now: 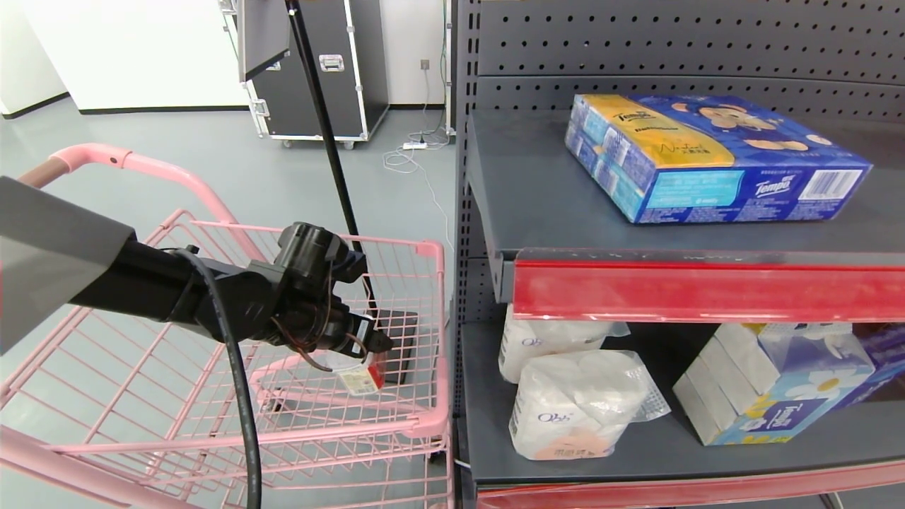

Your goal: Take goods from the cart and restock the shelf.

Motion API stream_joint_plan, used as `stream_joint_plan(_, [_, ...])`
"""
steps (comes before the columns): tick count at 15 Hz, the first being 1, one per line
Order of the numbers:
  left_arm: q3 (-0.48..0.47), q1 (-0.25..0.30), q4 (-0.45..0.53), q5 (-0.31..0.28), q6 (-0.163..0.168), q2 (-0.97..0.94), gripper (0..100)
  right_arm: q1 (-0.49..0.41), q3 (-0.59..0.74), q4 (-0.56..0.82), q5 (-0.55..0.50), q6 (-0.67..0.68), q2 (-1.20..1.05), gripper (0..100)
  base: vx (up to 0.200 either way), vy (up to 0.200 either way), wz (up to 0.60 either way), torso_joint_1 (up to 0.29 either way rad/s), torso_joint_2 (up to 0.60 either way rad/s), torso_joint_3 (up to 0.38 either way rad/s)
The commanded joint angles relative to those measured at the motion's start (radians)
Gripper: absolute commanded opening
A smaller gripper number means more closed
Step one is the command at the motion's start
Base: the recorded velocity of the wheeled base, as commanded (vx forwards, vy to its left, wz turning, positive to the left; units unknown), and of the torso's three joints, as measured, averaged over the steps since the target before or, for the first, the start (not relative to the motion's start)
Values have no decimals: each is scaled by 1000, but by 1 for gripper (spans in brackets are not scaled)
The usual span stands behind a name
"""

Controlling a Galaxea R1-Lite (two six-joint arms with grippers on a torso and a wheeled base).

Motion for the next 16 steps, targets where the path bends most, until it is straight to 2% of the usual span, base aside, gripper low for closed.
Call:
stream_joint_plan(1, [2,0,-1,4,-6,8,100,0,0,0,0,0,0,100,0,0,0,0,0,0])
stream_joint_plan(8, [14,1,2,20,-9,7,100,0,0,0,0,0,1,100,0,0,0,0,0,0])
stream_joint_plan(11, [17,1,2,20,-35,7,100,0,0,0,0,0,1,100,0,0,0,0,0,0])
stream_joint_plan(12, [22,1,2,20,-35,7,0,0,0,0,0,0,1,100,0,0,0,0,0,0])
stream_joint_plan(16, [34,1,2,20,-36,-7,0,0,0,0,0,-2,1,100,0,0,0,0,0,0])
